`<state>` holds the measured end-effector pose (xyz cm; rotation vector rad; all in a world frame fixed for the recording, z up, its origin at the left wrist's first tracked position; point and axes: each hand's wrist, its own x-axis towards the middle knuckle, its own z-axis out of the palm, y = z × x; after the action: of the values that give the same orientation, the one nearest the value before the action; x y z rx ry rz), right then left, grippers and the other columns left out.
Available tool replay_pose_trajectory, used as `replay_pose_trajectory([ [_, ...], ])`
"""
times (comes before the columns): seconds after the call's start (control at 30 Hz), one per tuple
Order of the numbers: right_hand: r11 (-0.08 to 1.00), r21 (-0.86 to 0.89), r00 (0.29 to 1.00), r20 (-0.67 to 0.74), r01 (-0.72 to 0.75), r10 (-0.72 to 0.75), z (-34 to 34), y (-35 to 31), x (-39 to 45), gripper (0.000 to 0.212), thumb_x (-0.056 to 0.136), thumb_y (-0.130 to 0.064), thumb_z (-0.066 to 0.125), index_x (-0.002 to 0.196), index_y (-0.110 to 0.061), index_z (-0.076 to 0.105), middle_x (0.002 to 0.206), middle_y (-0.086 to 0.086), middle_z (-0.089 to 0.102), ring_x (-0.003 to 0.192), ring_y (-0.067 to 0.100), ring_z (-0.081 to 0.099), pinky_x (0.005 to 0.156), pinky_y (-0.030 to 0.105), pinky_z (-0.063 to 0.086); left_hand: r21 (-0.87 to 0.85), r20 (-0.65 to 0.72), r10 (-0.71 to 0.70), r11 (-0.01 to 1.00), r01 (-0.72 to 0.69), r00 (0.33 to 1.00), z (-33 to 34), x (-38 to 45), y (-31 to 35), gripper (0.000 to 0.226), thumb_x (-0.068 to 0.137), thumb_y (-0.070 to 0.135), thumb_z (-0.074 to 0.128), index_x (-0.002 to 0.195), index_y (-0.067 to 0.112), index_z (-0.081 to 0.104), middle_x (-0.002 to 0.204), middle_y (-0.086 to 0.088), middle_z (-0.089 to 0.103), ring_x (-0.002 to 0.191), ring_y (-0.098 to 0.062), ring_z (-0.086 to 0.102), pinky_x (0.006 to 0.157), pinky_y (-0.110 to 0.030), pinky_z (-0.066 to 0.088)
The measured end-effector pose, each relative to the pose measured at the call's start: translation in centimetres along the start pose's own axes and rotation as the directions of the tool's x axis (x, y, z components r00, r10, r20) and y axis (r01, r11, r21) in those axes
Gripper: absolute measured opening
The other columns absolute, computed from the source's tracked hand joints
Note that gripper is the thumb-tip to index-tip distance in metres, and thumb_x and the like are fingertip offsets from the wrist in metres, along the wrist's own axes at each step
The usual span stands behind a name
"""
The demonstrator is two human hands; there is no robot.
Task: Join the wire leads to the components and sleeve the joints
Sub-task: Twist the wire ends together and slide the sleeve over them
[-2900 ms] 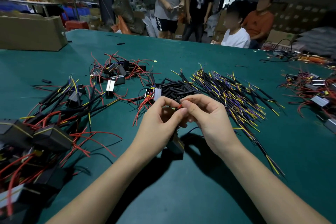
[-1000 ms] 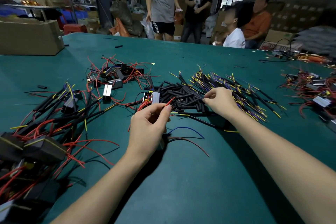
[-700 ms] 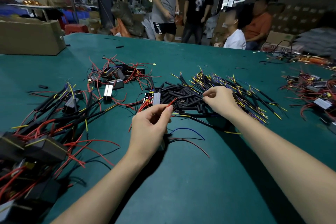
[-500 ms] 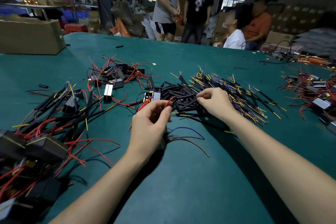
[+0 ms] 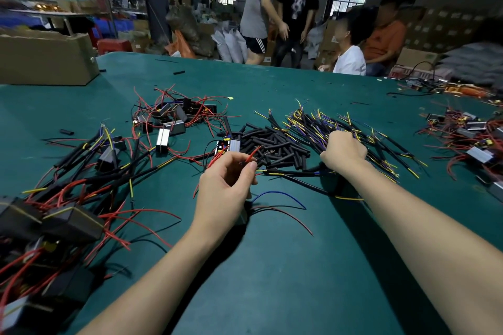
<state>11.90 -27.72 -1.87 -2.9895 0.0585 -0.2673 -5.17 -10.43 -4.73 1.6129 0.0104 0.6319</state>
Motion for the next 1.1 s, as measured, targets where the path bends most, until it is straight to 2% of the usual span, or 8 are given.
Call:
replay_pose_trajectory([
  [0.17, 0.998, 0.045, 0.998, 0.031, -0.048, 0.046, -0.3, 0.7, 0.5, 0.020, 0.083, -0.011, 0.062, 0.102, -0.005, 0.058, 0.118, 0.017, 0.059, 0.109, 0.035, 0.058, 0.075, 0.033, 0.042, 0.021, 0.004, 0.001, 1.000, -0.001, 1.000, 0.0, 0.0, 0.0, 0.010, 0.092, 0.010, 0.060, 0.083, 0.013, 0.062, 0.066, -0.004, 0.062, 0.052, -0.009, 0.052, 0.054, -0.020, 0.042],
  [0.33, 0.987, 0.132, 0.989, -0.099, -0.094, 0.107, 0.0, 1.1, 0.5, 0.032, 0.087, -0.008, 0.058, 0.118, -0.001, 0.053, 0.125, 0.022, 0.052, 0.115, 0.039, 0.054, 0.085, 0.040, 0.046, 0.022, 0.000, 0.001, 1.000, -0.001, 1.000, 0.0, 0.0, 0.0, 0.011, 0.092, 0.011, 0.060, 0.082, 0.015, 0.062, 0.065, -0.003, 0.062, 0.052, -0.009, 0.051, 0.054, -0.021, 0.042],
  [0.5, 1.000, 0.017, 0.999, -0.048, -0.020, 0.021, 0.3, 1.1, 0.1, 0.018, 0.087, -0.002, 0.055, 0.104, -0.002, 0.059, 0.114, 0.019, 0.062, 0.107, 0.036, 0.059, 0.074, 0.033, 0.042, 0.020, 0.011, 0.002, 1.000, -0.003, 1.000, 0.0, -0.1, 0.0, 0.011, 0.091, 0.011, 0.061, 0.082, 0.016, 0.062, 0.064, -0.002, 0.062, 0.052, -0.010, 0.051, 0.054, -0.023, 0.042],
  [0.63, 0.946, 0.307, 0.991, -0.046, -0.103, 0.123, 0.5, 1.5, 0.5, 0.021, 0.084, -0.001, 0.054, 0.102, 0.000, 0.065, 0.111, 0.021, 0.062, 0.103, 0.037, 0.060, 0.074, 0.032, 0.043, 0.031, 0.016, 0.003, 1.000, -0.003, 1.000, 0.0, 0.0, 0.0, 0.010, 0.092, 0.012, 0.061, 0.083, 0.016, 0.062, 0.064, -0.003, 0.062, 0.053, -0.011, 0.052, 0.055, -0.024, 0.043],
  [0.77, 0.708, 0.696, 0.978, -0.035, -0.123, 0.204, -0.3, 1.6, 0.6, 0.019, 0.089, -0.009, 0.059, 0.103, -0.003, 0.072, 0.108, 0.015, 0.067, 0.103, 0.029, 0.060, 0.084, 0.026, 0.042, 0.023, 0.018, 0.001, 1.000, -0.001, 1.000, 0.0, -0.1, 0.0, 0.009, 0.092, 0.011, 0.060, 0.083, 0.014, 0.062, 0.065, -0.005, 0.062, 0.053, -0.011, 0.051, 0.055, -0.026, 0.043],
  [0.9, 0.479, 0.862, 0.979, 0.086, -0.167, 0.185, -1.2, 1.5, -0.1, 0.024, 0.092, -0.008, 0.054, 0.110, -0.002, 0.069, 0.072, 0.005, 0.052, 0.062, 0.016, 0.042, 0.059, 0.024, 0.037, 0.023, 0.015, 0.005, 1.000, -0.005, 1.000, 0.0, -0.1, 0.1, 0.009, 0.092, 0.011, 0.060, 0.084, 0.014, 0.062, 0.066, -0.007, 0.062, 0.053, -0.011, 0.052, 0.054, -0.023, 0.043],
  [1.0, 0.153, 0.940, 0.951, 0.292, -0.305, 0.104, -1.6, 1.3, -1.4, 0.017, 0.092, -0.001, 0.052, 0.100, 0.002, 0.066, 0.065, 0.004, 0.043, 0.048, 0.011, 0.037, 0.040, 0.018, 0.026, 0.019, 0.018, 0.005, 1.000, -0.005, 1.000, 0.0, 0.0, 0.0, 0.009, 0.093, 0.011, 0.059, 0.090, 0.015, 0.067, 0.065, -0.004, 0.062, 0.054, -0.010, 0.051, 0.054, -0.021, 0.042],
  [1.1, -0.155, 0.889, 0.902, 0.422, -0.431, -0.088, -2.1, 0.6, -3.2, 0.021, 0.099, -0.006, 0.044, 0.084, -0.007, 0.059, 0.069, 0.001, 0.043, 0.054, 0.007, 0.038, 0.035, 0.011, 0.025, -0.009, 0.019, -0.002, 1.000, 0.002, 1.000, 0.1, 0.0, 0.0, 0.012, 0.092, 0.011, 0.059, 0.095, 0.017, 0.070, 0.064, 0.002, 0.060, 0.056, -0.009, 0.050, 0.055, -0.019, 0.041],
])
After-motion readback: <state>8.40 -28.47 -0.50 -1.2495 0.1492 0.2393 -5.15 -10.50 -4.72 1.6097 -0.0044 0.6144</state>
